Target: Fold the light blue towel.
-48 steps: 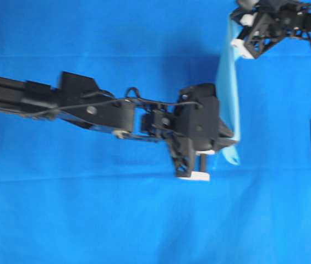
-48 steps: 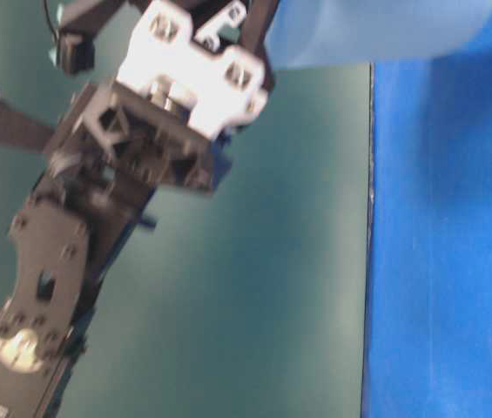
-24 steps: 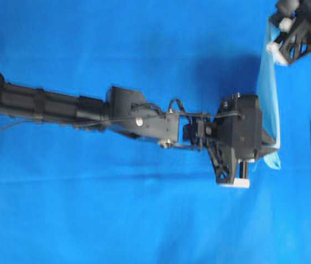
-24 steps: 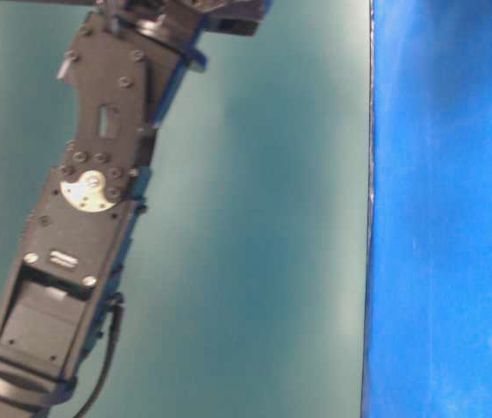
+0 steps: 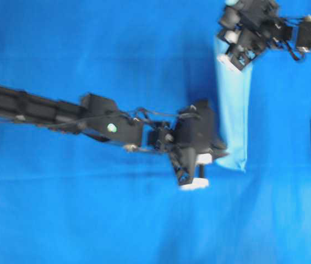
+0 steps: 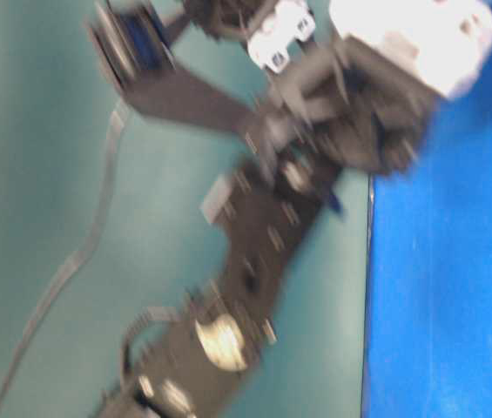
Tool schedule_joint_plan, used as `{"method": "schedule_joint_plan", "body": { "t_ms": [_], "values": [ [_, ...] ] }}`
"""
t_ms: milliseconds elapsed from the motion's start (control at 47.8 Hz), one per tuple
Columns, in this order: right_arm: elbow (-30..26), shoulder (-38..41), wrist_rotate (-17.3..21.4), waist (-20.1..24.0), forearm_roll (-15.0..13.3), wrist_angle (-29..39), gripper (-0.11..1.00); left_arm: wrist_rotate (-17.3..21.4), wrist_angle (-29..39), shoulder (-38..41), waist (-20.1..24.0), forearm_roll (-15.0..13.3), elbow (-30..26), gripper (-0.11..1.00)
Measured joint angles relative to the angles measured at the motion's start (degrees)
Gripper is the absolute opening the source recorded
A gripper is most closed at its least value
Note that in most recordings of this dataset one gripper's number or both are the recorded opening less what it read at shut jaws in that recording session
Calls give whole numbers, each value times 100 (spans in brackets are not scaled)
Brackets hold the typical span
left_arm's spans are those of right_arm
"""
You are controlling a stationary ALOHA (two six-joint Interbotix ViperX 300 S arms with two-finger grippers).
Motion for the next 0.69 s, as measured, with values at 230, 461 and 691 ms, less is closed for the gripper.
{"method": "schedule_joint_plan", "body": {
  "t_ms": [230, 461, 691],
  "values": [
    [-483, 677, -9, 158, -18, -167, 2, -510, -589, -387, -62, -18, 1055, 2],
    [-606, 844, -9, 264, -35, -501, 2, -545, -765, -422, -97, -9, 1274, 2],
    [-606, 896, -18, 308, -167, -659, 22, -536, -765, -387, -97, -9, 1222, 40]
  ]
}}
